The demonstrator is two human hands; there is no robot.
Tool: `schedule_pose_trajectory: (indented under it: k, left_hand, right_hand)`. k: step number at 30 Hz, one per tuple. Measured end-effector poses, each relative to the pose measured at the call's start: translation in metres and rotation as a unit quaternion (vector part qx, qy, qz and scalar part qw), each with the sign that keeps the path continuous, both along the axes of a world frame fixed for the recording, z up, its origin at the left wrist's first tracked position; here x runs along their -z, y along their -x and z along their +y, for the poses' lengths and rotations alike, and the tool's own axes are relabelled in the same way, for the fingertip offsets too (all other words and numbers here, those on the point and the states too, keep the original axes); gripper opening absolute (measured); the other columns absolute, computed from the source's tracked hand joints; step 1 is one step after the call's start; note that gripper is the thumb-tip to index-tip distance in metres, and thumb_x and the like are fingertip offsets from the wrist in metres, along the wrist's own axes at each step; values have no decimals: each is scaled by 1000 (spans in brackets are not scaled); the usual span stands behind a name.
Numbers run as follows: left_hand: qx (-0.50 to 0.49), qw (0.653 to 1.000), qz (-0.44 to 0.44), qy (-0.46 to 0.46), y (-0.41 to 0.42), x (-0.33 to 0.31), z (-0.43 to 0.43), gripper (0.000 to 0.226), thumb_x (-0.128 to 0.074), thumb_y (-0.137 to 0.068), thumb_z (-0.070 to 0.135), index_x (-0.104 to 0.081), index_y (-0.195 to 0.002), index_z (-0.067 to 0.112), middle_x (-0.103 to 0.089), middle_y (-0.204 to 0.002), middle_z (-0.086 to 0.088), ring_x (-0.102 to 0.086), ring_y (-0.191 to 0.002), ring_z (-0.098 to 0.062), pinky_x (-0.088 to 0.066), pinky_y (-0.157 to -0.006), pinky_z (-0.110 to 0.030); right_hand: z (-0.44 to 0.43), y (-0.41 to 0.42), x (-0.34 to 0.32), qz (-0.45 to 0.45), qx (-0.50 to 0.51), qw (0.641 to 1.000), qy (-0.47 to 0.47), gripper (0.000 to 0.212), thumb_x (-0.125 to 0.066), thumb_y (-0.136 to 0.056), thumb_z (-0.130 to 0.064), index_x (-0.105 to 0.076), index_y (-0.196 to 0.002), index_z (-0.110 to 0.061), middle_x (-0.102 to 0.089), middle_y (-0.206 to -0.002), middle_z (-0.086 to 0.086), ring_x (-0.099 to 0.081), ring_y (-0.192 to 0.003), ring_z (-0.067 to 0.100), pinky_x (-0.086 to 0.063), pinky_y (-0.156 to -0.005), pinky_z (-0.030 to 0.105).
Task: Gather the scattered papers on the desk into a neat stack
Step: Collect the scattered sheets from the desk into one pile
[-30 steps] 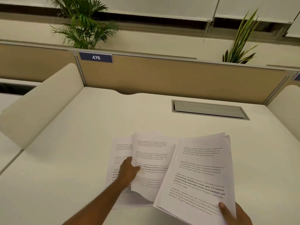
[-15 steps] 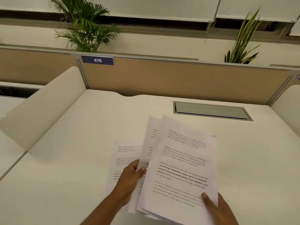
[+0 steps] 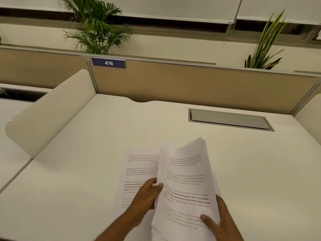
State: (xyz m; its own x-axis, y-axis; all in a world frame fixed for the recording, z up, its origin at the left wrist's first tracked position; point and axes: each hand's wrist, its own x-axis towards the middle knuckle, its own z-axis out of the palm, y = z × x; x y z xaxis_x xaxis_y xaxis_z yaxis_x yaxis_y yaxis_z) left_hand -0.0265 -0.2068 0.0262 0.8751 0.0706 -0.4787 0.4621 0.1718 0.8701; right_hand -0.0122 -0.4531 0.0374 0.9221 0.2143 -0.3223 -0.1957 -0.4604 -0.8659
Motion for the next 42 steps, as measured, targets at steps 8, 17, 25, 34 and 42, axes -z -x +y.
schedule_pose_trajectory:
  k: [8, 17, 25, 34, 42]
  left_hand:
    - [-43, 994, -10, 99, 23, 22, 63, 54, -74, -75, 8, -57, -127, 15, -71, -120, -16, -68, -106, -39, -58, -83, -49]
    - [-160, 985, -24, 66, 58, 30, 151, 51, -67, -70, 3, -65, -117, 24, -75, -111, -14, -71, -96, -42, -56, -78, -50]
    - [-254, 965, -42, 42, 89, 23, 217, 50, -64, -72, 4, -69, -116, 27, -76, -111, -6, -74, -93, -32, -59, -75, -49]
    - [-287, 956, -50, 17, 91, 20, 248, 50, -54, -86, -4, -57, -131, 17, -67, -125, -12, -73, -95, -29, -54, -83, -55]
    - [-302, 953, -38, -4, 91, 21, 273, 48, -54, -91, -5, -54, -134, 15, -61, -130, -17, -61, -107, -40, -52, -87, -55]
  right_hand:
    - [41, 4, -12, 29, -84, 995, -40, 62, -66, -85, -15, -31, -122, -51, -62, -116, -14, -66, -100, 3, -56, -82, 20]
    - [137, 9, -5, 49, -188, 978, -82, 59, -42, -86, -64, -28, -138, -41, -48, -127, -27, -49, -117, -4, -39, -95, 10]
    - [135, -44, 39, -55, 2, 960, 276, 65, -58, -86, -51, -38, -131, -8, -47, -130, 11, -47, -119, 27, -44, -98, 38]
    - [151, -53, 60, 26, 35, 976, 212, 52, -78, -76, -21, -43, -112, -8, -59, -107, 6, -62, -102, 28, -47, -74, 32]
    - [116, -75, 18, -72, 156, 985, 5, 20, -63, -88, -10, -65, -108, -7, -70, -103, 7, -65, -97, 28, -46, -79, 28]
